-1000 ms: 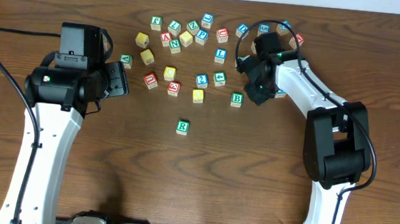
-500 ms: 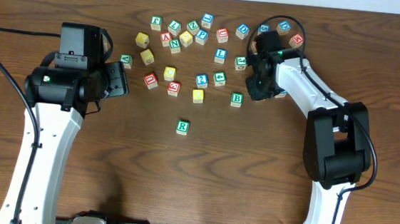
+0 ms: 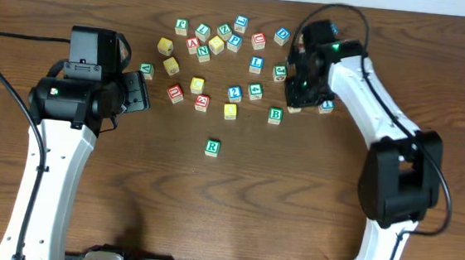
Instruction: Spell out ROBOT
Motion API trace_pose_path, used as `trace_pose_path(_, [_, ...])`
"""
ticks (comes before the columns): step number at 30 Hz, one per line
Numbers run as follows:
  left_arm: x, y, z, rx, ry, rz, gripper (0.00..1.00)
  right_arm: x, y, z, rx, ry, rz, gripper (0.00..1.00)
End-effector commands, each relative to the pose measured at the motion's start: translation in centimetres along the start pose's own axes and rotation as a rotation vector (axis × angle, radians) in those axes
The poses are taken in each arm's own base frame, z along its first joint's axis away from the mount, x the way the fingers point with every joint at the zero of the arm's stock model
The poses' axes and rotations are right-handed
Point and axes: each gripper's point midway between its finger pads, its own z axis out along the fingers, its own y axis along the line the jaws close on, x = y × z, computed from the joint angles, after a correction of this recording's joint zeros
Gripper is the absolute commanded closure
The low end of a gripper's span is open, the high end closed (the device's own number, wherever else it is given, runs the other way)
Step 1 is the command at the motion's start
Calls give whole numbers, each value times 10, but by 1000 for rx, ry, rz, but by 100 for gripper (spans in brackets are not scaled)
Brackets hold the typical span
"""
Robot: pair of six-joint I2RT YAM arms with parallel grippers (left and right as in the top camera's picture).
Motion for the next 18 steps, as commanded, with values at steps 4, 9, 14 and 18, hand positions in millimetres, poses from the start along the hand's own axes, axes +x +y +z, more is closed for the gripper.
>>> trace_pose_path(4, [-8, 1, -6, -4, -28, 5, 34, 8, 59, -22, -159, 11, 68, 83])
trace_pose_path(9, [-8, 1, -6, -4, -28, 5, 34, 28, 94, -9, -153, 65, 31, 83])
trace_pose_path(14, [-8, 1, -6, -4, -28, 5, 34, 47, 110, 10, -30, 80, 117, 81])
trace_pose_path(18, [-8, 1, -6, -4, -28, 5, 33, 60, 122, 26, 49, 62, 201, 81])
